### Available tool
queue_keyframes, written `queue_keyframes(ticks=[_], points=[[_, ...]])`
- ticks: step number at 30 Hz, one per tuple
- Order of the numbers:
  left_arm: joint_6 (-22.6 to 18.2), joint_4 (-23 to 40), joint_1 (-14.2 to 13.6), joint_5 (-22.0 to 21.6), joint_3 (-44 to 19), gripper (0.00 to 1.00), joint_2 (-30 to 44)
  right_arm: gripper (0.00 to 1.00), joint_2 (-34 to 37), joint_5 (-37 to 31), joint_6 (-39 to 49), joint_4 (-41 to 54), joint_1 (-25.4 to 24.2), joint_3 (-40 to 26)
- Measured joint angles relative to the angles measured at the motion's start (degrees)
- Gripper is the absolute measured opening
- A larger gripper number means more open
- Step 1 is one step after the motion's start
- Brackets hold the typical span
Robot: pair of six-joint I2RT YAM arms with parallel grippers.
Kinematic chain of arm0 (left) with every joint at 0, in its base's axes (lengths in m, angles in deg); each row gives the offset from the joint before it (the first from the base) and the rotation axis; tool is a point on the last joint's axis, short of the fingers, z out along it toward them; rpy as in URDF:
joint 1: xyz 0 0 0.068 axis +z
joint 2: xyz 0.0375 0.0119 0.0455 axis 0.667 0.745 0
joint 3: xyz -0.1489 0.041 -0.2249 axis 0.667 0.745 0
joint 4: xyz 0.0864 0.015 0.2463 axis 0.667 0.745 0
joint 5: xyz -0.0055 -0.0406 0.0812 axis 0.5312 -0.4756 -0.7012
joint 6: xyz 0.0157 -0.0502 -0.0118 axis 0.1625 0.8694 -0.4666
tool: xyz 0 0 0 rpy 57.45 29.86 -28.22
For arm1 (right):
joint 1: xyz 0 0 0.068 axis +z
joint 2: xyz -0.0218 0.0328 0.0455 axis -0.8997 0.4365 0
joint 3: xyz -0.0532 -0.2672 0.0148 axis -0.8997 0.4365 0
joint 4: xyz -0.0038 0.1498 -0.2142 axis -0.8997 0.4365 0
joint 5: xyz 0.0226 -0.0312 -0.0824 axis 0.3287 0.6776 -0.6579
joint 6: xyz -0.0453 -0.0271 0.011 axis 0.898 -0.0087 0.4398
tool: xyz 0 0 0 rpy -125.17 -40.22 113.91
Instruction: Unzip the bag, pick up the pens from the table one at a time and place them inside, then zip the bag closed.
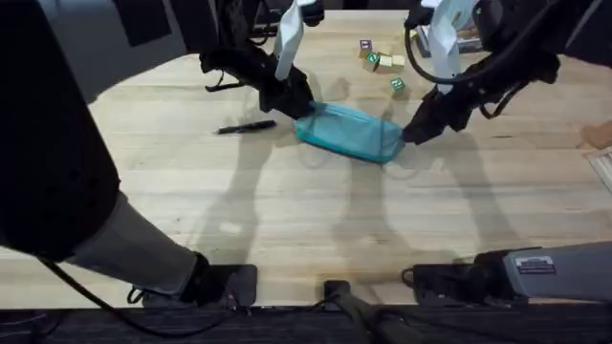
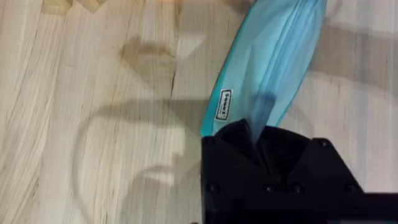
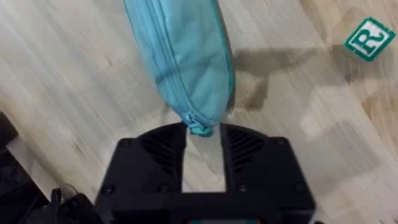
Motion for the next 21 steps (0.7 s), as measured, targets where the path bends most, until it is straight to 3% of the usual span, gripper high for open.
queue_keyframes(ticks=[1,3,16,21], points=[[0.0,-0.04,0.0,0.0,-0.02,0.041,0.0,0.124,0.0,0.44,0.01,0.05,0.0,0.0],[0.0,-0.09,0.0,0.0,-0.02,0.041,-0.02,0.046,0.0,0.79,0.0,0.1,0.0,0.0],[-0.02,-0.09,0.0,0.0,0.0,0.041,0.0,0.033,-0.29,0.78,0.0,0.33,0.0,0.0],[0.0,-0.2,0.02,0.0,-0.02,0.042,0.0,0.032,-6.06,0.78,0.02,0.55,0.0,0.0]])
